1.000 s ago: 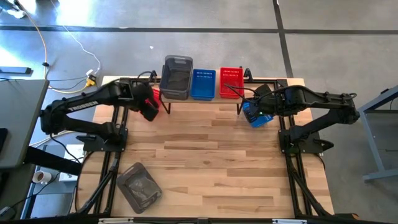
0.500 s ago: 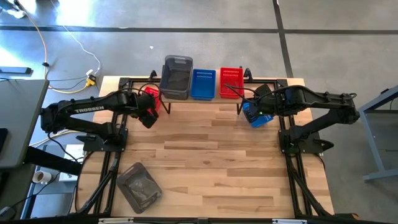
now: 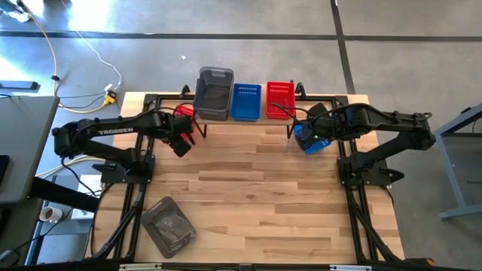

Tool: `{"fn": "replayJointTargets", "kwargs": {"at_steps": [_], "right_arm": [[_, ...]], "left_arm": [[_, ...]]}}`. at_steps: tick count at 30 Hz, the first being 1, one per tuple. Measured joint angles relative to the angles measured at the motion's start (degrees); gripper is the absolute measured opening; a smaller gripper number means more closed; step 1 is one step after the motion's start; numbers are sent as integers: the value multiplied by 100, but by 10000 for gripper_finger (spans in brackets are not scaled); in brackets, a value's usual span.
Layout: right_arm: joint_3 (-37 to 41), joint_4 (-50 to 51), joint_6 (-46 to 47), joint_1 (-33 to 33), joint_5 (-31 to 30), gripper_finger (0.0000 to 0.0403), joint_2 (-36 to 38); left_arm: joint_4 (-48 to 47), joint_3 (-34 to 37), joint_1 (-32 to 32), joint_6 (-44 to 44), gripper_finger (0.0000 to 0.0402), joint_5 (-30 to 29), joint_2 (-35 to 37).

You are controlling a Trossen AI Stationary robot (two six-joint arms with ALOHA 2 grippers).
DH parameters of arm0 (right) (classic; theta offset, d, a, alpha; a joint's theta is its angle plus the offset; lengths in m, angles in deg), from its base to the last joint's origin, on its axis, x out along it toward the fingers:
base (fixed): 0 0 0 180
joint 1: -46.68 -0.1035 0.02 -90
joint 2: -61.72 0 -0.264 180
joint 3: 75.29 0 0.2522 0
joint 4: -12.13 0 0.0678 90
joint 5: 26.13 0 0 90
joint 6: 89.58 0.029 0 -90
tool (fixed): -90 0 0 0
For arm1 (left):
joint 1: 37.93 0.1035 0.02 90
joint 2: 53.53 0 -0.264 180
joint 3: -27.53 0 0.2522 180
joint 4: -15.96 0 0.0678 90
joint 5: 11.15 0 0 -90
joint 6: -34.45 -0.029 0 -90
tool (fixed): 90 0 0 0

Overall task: Stack baskets on shelf by color
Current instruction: Stack the red bin on top of the red bin on the shelf

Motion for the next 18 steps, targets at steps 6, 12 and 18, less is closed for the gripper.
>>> {"fn": "replayJointTargets", "kwargs": {"at_steps": [6, 12, 18], "right_arm": [[0, 0, 12, 1, 7, 145, 0], [2, -6, 52, 2, 143, 145, 0], [0, -144, 45, 0, 227, 145, 2]], "left_arm": [[246, 0, 0, -857, 143, 40, -450], [250, 0, 2, -1248, 157, 35, -694], [156, 0, 2, -1137, 161, -85, -721]]}}
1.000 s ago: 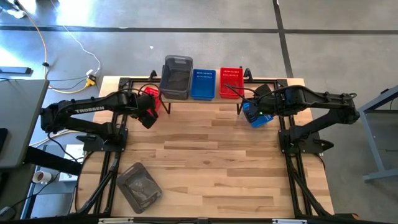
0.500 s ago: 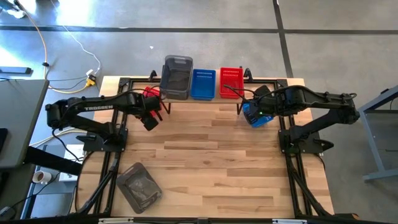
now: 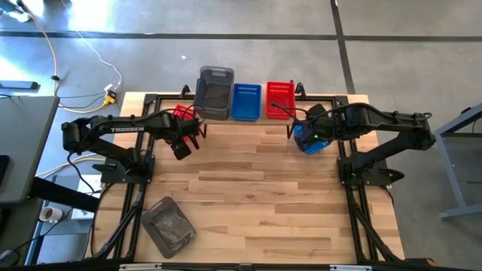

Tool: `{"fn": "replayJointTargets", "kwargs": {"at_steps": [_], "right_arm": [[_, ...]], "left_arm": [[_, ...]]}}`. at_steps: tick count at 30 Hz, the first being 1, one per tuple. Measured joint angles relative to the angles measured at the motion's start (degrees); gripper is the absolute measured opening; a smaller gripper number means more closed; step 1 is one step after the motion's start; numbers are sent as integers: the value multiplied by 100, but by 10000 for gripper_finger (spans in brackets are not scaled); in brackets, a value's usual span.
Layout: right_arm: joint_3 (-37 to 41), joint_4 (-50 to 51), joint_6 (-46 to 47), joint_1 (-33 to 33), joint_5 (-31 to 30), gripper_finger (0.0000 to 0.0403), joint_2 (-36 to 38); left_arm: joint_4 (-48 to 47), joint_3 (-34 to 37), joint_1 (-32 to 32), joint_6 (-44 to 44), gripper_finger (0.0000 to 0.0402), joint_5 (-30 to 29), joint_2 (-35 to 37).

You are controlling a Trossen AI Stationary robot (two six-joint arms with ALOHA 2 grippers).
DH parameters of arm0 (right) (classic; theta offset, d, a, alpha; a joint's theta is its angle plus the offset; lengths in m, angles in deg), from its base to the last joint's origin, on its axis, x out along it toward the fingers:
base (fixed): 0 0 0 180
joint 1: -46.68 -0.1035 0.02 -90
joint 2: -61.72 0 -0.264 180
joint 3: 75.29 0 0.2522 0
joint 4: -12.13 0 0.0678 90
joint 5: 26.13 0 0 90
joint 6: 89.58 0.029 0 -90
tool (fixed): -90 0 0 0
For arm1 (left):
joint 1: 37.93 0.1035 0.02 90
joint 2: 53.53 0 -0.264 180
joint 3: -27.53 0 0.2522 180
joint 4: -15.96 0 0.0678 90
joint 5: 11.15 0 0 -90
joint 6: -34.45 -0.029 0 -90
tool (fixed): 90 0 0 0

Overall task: Stack baskets on shelf by color
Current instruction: Stack the red bin on top of the red bin on the shelf

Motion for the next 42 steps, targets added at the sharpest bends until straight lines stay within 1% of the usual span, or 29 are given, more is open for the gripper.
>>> {"fn": "replayJointTargets", "kwargs": {"at_steps": [7, 11, 17, 20, 24, 28, 37, 42], "right_arm": [[1, -95, -4, 2, -2, 145, 0], [1, -112, -6, 2, -4, 145, 0], [1, -112, -7, 2, -8, 145, 0], [0, -112, -39, 2, -31, 145, 0], [1, -112, -49, 2, -29, 145, 0], [2, -112, -52, 2, -31, 145, 0], [1, -112, -124, 1, -31, 145, 0], [2, -112, -207, 0, -33, 145, 0]], "left_arm": [[-196, 0, 0, 124, 161, 31, -2], [-299, 0, -4, 327, 161, 314, 0], [-708, 0, -42, 685, 161, 353, 13], [-931, 0, -113, 762, 161, 459, 70], [-1362, 0, -264, 1117, 161, 634, 170], [-1679, 0, -358, 1432, 161, 582, 308], [-1861, 0, -174, 2393, 161, 648, 424], [-1565, 0, -69, 2724, 161, 647, 424]]}}
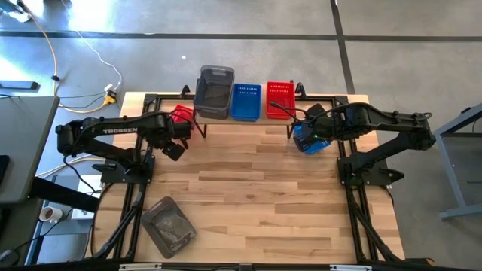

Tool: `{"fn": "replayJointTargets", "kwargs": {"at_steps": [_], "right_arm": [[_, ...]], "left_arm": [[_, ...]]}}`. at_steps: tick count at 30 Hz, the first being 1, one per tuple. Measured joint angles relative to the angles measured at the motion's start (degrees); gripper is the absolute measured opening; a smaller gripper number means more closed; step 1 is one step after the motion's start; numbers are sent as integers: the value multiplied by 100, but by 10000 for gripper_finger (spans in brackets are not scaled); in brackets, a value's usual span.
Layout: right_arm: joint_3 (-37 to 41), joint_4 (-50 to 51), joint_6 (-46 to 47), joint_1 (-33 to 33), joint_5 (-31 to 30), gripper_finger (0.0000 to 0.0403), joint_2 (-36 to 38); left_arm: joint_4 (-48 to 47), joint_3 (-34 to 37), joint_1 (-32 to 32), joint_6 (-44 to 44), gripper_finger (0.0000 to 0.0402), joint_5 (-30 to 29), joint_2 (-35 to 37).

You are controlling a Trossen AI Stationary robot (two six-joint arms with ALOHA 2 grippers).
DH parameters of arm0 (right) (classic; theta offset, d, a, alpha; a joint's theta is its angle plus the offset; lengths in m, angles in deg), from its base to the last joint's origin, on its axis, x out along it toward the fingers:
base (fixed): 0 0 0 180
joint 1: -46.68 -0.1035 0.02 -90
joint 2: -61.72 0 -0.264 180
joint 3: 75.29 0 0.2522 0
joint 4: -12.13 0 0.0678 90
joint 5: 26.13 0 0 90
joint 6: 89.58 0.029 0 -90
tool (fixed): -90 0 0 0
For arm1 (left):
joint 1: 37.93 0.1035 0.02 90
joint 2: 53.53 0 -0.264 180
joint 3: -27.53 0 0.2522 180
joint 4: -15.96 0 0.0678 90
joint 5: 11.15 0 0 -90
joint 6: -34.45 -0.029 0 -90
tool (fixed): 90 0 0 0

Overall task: Stack baskets on shelf by color
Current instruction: Stack the red bin on top of the red bin on the shelf

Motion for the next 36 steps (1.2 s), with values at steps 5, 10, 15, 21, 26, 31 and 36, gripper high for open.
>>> {"fn": "replayJointTargets", "kwargs": {"at_steps": [5, 10, 15, 21, 26, 31, 36], "right_arm": [[-2, 0, -105, 0, -8, 145, 0], [0, 0, -105, 2, -11, 145, 0], [0, -4, -105, 0, -11, 145, 0], [-2, -83, -105, 0, -103, 145, 0], [-1, -87, -105, 0, -105, 145, 0], [-2, -87, -105, 0, -138, 145, 0], [-2, -87, -105, 0, -243, 145, 0]], "left_arm": [[341, 0, 118, -68, 161, 0, 0], [394, 0, 329, 460, 161, -314, -2], [568, 0, 648, 747, 161, -478, -2], [1110, 0, 1081, 997, 161, -499, -2], [1164, 0, 1420, 1332, 161, -442, -4], [1189, 0, 1662, 1704, 161, -374, -4], [1563, 0, 1771, 2111, 161, -377, -4]]}}
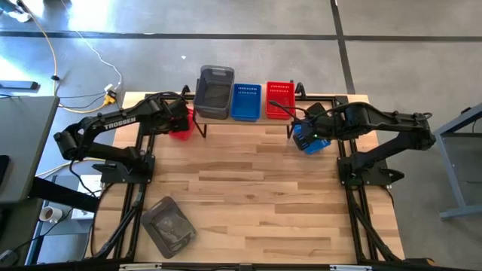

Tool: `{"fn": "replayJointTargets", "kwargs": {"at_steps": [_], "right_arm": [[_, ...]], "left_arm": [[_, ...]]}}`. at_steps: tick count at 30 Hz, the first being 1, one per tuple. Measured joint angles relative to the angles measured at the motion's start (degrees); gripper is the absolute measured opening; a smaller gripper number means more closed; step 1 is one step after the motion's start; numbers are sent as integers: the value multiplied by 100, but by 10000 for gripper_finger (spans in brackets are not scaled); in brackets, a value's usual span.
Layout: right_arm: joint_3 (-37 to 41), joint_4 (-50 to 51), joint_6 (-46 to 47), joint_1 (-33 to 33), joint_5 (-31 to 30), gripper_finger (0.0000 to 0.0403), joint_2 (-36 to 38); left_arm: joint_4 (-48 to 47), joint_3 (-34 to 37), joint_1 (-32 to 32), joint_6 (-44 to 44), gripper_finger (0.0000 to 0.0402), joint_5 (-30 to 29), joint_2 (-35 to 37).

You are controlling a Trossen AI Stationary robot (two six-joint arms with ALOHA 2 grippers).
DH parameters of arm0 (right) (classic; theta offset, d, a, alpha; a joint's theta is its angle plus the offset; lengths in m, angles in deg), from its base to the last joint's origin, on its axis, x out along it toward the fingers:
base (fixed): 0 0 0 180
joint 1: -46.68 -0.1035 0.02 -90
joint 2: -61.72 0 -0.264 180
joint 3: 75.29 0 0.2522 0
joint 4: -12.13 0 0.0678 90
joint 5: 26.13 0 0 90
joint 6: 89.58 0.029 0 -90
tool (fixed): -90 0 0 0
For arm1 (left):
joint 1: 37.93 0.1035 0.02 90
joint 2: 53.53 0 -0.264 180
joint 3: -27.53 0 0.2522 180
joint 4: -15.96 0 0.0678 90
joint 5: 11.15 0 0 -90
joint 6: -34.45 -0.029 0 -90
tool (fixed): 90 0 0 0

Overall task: Stack baskets on shelf by color
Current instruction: Stack the red bin on top of the red bin on the shelf

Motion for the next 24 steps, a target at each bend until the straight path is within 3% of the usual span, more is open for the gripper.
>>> {"fn": "replayJointTargets", "kwargs": {"at_steps": [17, 21, 24], "right_arm": [[2, -449, -324, 0, 18, 145, 0], [0, -604, -496, 0, 20, 145, 0], [0, -599, -515, 0, 20, 145, 0]], "left_arm": [[82, 0, -361, 2242, 161, -681, -2], [-192, 32, -230, 2529, 161, -679, 0], [-160, 278, -195, 2945, 161, -354, -2]]}}
